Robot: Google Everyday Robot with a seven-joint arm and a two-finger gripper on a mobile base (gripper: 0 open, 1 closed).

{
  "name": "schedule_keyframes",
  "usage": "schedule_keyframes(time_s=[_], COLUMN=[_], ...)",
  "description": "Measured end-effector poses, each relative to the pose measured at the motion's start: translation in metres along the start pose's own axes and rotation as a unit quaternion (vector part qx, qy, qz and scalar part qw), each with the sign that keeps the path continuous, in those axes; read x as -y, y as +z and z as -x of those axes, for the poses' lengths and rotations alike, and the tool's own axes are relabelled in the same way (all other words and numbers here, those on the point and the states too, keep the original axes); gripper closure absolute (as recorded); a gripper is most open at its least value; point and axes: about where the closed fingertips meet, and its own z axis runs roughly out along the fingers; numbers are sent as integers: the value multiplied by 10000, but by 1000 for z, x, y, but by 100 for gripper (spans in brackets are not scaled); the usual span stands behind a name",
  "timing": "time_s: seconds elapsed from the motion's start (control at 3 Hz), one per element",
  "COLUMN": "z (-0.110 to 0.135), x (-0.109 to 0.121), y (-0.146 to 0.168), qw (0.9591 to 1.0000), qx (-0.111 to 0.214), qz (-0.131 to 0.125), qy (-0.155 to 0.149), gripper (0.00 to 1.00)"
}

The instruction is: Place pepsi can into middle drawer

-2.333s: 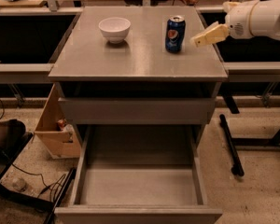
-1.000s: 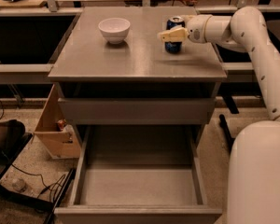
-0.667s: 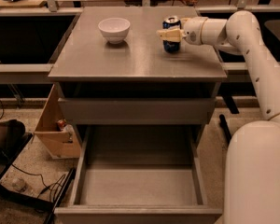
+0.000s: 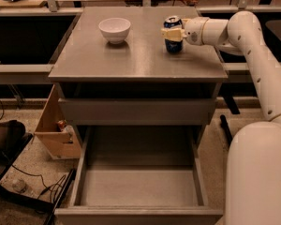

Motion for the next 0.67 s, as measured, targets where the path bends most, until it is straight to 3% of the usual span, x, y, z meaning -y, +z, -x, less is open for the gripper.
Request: schedule_keyframes(time_s=[0.33,0.67], z=[28,80], x=[-11,-27], y=[-4,-37], qw=[9997,9973], qx=[33,237], qz=[40,-156], qy=[-230,-684], gripper=[100,100])
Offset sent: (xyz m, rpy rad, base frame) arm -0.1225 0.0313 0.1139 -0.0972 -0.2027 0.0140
